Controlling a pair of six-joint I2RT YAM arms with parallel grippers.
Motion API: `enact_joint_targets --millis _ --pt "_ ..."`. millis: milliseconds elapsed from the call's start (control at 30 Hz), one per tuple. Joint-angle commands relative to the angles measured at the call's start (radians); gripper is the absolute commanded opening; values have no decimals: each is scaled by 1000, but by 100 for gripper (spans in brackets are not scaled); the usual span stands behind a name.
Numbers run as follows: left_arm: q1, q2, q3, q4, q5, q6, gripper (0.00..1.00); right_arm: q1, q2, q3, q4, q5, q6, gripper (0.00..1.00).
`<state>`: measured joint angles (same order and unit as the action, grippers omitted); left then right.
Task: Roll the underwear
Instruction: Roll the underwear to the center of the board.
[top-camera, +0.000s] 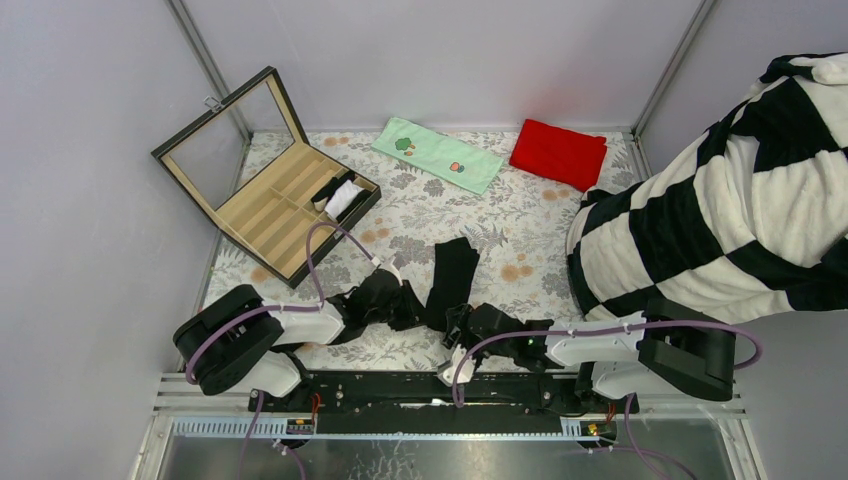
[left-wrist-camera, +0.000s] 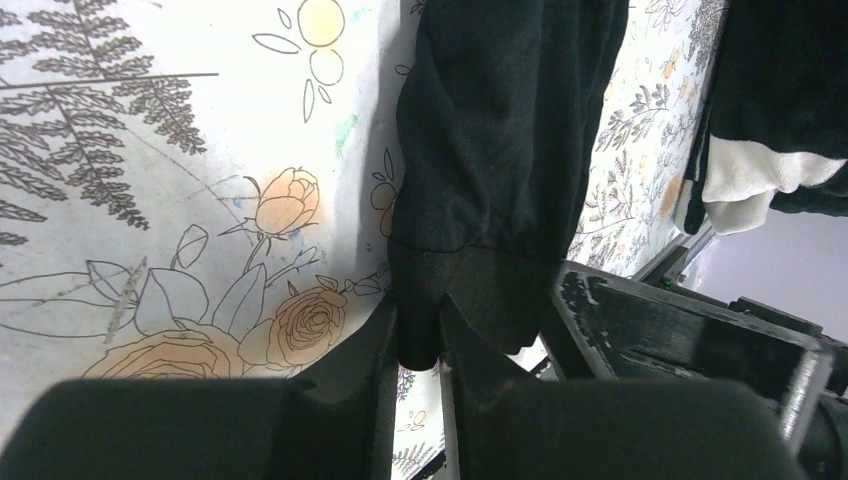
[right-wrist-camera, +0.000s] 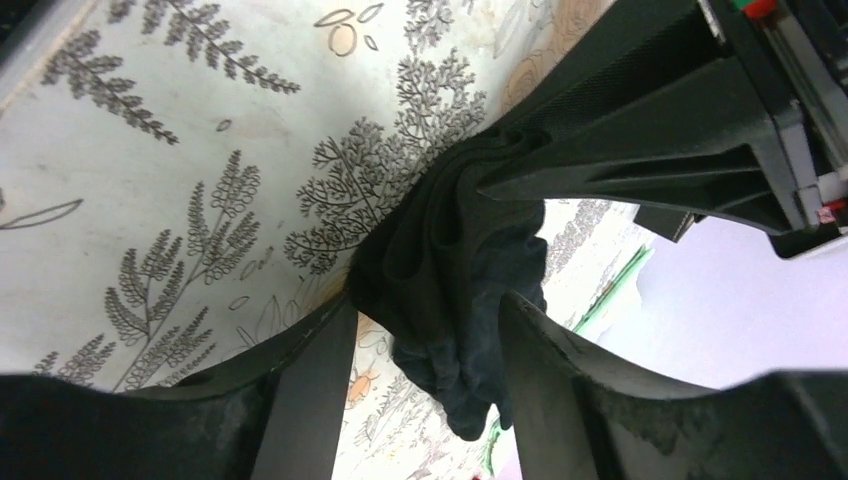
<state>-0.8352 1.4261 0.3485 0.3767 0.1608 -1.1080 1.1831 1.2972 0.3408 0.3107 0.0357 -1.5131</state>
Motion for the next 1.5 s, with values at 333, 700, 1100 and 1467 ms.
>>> enact_joint_targets --millis 333,700,1100,1467 --pt "14 -78 -47 -65 -17 -6 24 10 -16 -66 191 -15 179 2" --pt "59 -413 66 -412 -201 77 67 10 -106 -85 285 -78 570 0" --pt "72 -73 250 -339 -40 291 58 10 -115 -155 451 -45 925 0" --pt "70 101 338 -373 62 436 43 10 -131 -176 498 37 1138 1"
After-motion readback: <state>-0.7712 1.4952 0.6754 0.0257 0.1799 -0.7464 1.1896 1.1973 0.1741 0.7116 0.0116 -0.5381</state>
